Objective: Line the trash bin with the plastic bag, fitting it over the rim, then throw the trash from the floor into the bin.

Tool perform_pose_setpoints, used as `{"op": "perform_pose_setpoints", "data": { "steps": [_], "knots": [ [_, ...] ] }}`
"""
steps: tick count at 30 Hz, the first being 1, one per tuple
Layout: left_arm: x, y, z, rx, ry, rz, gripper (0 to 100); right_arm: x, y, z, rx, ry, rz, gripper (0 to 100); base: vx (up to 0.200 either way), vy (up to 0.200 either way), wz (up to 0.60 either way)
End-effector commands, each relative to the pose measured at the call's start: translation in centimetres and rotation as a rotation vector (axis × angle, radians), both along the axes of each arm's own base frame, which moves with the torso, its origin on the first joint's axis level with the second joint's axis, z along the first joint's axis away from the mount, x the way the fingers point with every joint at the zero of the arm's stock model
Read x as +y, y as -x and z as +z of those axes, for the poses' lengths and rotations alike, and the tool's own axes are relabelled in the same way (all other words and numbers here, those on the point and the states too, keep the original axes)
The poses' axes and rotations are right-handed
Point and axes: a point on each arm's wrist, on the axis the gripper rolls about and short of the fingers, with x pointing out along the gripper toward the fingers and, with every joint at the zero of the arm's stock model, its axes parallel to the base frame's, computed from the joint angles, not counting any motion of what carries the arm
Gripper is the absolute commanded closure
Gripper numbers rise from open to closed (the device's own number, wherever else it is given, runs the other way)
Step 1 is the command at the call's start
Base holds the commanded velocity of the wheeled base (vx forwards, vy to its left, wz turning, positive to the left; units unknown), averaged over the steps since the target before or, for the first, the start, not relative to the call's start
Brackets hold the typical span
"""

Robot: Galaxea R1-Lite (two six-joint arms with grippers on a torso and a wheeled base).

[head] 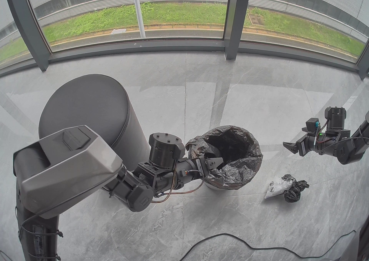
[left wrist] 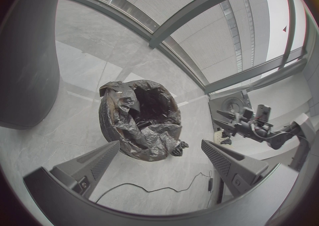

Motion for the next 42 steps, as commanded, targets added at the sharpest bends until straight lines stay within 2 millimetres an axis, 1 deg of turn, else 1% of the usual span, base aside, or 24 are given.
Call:
{"op": "perform_pose_setpoints", "data": {
  "steps": [1,5,7,8,13,15,18,22,25,28,34,37,40,42],
  "knots": [
    [-1.3,-0.6,-2.5,0.013,-0.033,0.023,0,0.0,0.9,0.3,-0.001,0.0,-0.002,0,0.0,0.0,0.0],
    [-2.2,-0.4,-2.0,-0.019,-0.037,0.029,0,0.0,1.2,0.0,0.014,-0.001,0.0,0,0.0,0.0,0.0],
    [-2.4,-0.2,-2.1,-0.018,-0.043,0.036,0,0.1,1.4,0.0,0.014,-0.001,0.0,0,0.0,0.0,0.0],
    [-2.5,-0.1,-2.2,-0.018,-0.05,0.041,100,0.2,1.5,0.0,0.016,0.0,0.005,0,0.0,0.0,0.0],
    [-3.2,-0.4,-3.1,-0.018,-0.05,0.038,100,0.4,1.9,0.1,0.019,0.0,0.011,0,0.0,0.0,0.0],
    [-3.9,-1.1,-3.4,-0.038,-0.043,0.059,100,0.4,2.6,-0.1,0.034,-0.002,0.011,0,0.0,0.0,0.0],
    [-4.2,-1.6,-4.1,-0.04,-0.054,0.086,100,0.2,3.2,-0.2,0.045,-0.005,0.004,0,0.0,0.0,0.0],
    [-3.8,-2.0,-5.7,-0.018,-0.083,0.111,100,-0.2,3.5,-0.3,0.051,-0.015,0.008,0,0.0,0.0,0.0],
    [-3.6,-2.2,-6.6,-0.004,-0.096,0.12,100,-0.4,3.5,-0.3,0.049,-0.015,0.004,0,0.0,0.0,0.0],
    [-3.5,-2.3,-7.0,-0.002,-0.107,0.132,100,-0.5,3.4,-0.4,0.052,-0.014,0.003,0,0.0,0.0,0.0],
    [-3.2,-2.5,-7.0,0.0,-0.108,0.147,100,-0.4,3.2,-0.8,0.053,-0.013,0.005,0,0.0,0.0,0.0],
    [-2.7,-2.9,-7.4,0.006,-0.114,0.161,100,-0.4,3.1,-0.7,0.05,-0.011,0.007,0,0.0,0.0,0.0],
    [-2.7,-2.9,-8.1,0.015,-0.122,0.162,100,-0.4,3.2,-0.8,0.053,-0.012,0.007,0,0.0,0.0,0.0],
    [-2.6,-2.9,-8.2,0.017,-0.128,0.169,100,-0.4,3.2,-0.8,0.053,-0.013,0.005,0,0.0,0.0,0.0]
  ]
}}
